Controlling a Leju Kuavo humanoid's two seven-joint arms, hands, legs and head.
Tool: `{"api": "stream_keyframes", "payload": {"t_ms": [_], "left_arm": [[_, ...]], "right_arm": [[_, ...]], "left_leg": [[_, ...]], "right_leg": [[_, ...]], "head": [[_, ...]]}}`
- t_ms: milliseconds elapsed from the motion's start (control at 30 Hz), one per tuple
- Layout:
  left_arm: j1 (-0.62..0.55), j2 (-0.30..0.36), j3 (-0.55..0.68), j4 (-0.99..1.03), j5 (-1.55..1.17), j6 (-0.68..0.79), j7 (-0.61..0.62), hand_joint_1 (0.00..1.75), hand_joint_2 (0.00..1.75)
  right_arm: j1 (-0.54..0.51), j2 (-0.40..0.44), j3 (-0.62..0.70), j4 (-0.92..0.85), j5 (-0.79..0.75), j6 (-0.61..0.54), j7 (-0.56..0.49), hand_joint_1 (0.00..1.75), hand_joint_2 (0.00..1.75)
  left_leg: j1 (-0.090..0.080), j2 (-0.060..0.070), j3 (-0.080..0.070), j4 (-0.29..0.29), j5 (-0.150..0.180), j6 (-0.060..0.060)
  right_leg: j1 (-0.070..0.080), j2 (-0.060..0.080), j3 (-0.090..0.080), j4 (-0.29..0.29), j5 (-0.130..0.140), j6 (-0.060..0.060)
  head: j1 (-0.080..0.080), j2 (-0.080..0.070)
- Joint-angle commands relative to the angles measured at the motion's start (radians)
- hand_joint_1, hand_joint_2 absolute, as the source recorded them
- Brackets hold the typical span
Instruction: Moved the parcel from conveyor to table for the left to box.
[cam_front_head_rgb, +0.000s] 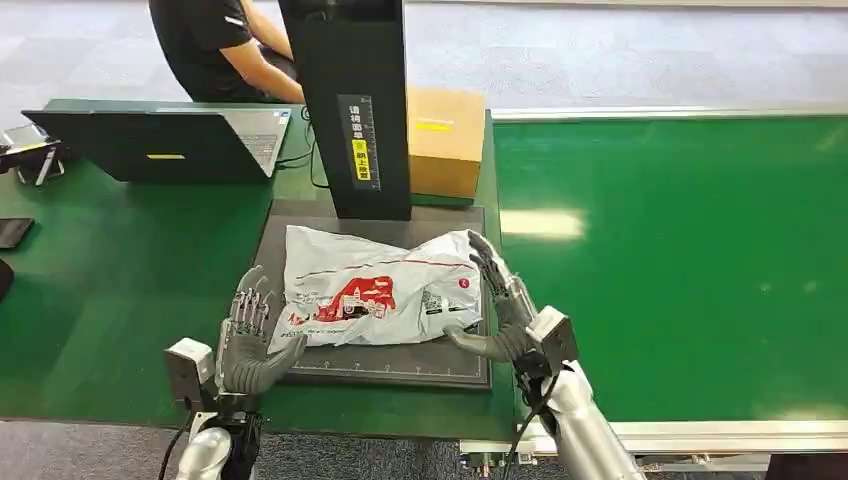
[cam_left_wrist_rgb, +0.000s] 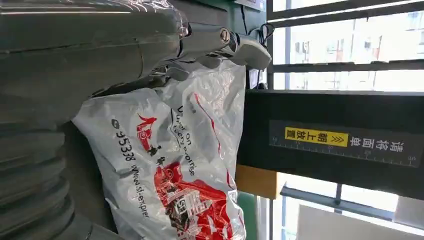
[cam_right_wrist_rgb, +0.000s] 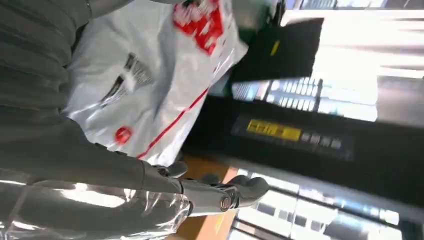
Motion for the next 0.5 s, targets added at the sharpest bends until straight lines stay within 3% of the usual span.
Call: {"api": "stream_keyframes", "payload": {"t_ms": [33, 500], "left_arm": [[0.007, 0.002, 0.017, -0.015, 0.006, -0.020, 0.012, 0.00, 1.75], [-0.014, 0.007, 0.004, -0.005, 0.006, -0.058, -0.003, 0.00, 1.75]], "right_arm": [[0.160, 0.029, -0.226, -0.124, 0.013, -0.079, 0.022, 0.00, 1.75], [0.208, 0.041, -0.238, -0.163, 0.073, -0.096, -0.020, 0.00, 1.75]], "left_leg": [[0.000, -0.004, 0.001, -0.001, 0.001, 0.001], [0.000, -0.001, 0.002, -0.001, 0.000, 0.000]], "right_leg": [[0.000, -0.004, 0.003, -0.002, -0.001, -0.001], [0.000, -0.001, 0.002, -0.001, 0.000, -0.001]], "head": [[0.000, 0.000], [0.000, 0.000]]}}
